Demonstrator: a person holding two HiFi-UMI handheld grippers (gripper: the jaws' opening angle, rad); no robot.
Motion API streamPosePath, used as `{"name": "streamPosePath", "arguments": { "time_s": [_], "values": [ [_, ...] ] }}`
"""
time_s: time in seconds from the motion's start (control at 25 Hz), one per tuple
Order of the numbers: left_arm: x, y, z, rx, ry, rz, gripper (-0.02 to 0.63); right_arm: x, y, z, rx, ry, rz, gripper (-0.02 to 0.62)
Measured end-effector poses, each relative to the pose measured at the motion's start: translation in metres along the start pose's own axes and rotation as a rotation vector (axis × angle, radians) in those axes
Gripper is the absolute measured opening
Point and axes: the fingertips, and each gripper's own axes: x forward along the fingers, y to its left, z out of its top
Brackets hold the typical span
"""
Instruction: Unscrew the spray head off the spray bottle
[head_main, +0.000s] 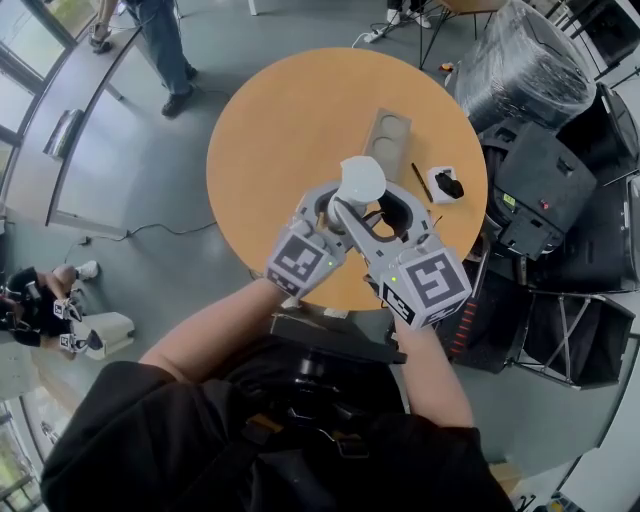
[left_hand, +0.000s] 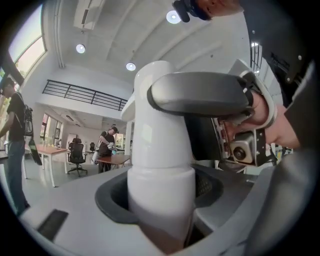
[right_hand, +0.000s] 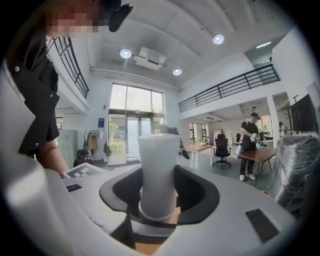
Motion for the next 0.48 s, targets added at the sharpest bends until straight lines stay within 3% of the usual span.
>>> {"name": "streamPosePath", "arguments": {
  "time_s": [0.28, 0.48],
  "values": [
    [-0.015, -0.027, -0.001, 0.015, -0.029, -0.316, 0.291, -0.014, 0.018, 0.001, 0.046, -0.036, 0.308, 0.202],
    [-0.027, -0.04, 0.004, 0.025, -0.038, -0.385, 0.291, -0.023, 0.033, 0.008, -0.015, -0.064, 0.387, 0.201]
  ]
}}
